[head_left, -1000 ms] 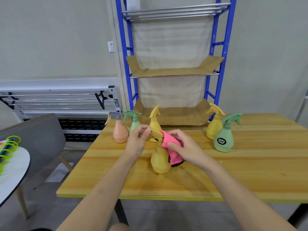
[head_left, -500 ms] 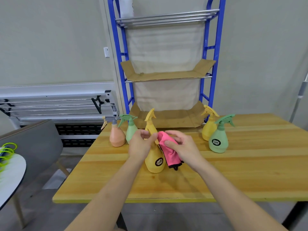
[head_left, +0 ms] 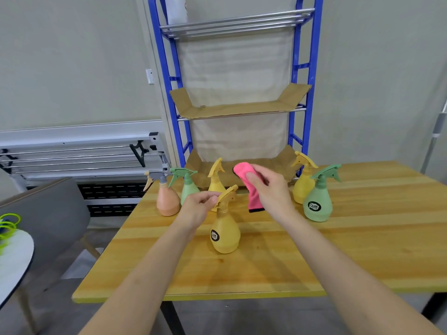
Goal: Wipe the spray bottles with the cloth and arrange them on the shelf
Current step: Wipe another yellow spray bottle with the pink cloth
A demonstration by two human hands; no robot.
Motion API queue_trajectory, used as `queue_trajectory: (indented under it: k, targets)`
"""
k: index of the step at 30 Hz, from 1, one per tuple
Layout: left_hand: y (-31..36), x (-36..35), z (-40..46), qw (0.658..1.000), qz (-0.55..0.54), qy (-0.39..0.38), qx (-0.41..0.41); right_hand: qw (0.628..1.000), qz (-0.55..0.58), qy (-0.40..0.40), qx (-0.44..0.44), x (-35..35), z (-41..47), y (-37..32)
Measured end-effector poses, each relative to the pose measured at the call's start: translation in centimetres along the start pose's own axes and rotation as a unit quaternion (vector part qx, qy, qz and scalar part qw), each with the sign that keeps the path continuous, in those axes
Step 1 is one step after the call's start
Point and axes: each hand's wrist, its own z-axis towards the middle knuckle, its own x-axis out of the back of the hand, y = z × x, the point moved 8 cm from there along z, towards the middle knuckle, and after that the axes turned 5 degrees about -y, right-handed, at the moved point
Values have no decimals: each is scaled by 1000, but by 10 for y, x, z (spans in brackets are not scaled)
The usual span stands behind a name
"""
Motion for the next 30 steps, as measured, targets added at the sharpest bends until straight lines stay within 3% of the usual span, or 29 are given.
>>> queue_trajectory:
  k: [4,10,17,24,30]
  targets:
    - [-7,6,3,1000,-8,28,-2,984,-51,-164,43,-31,8,-8]
    - [-14,8,4,999,-13,44,-1,935,-217,-266,91,-53,18,-10]
    - [-14,10,5,998,-11,56,-1,904,-318,-271,86,-65,29,-16]
    - [-11,11,5,1000,9,22,-13,891,-282,-343,100,-62,27,-8]
    - [-14,13,3,999,-9,48,-22,915,-266,-294,74,-67,29,-6]
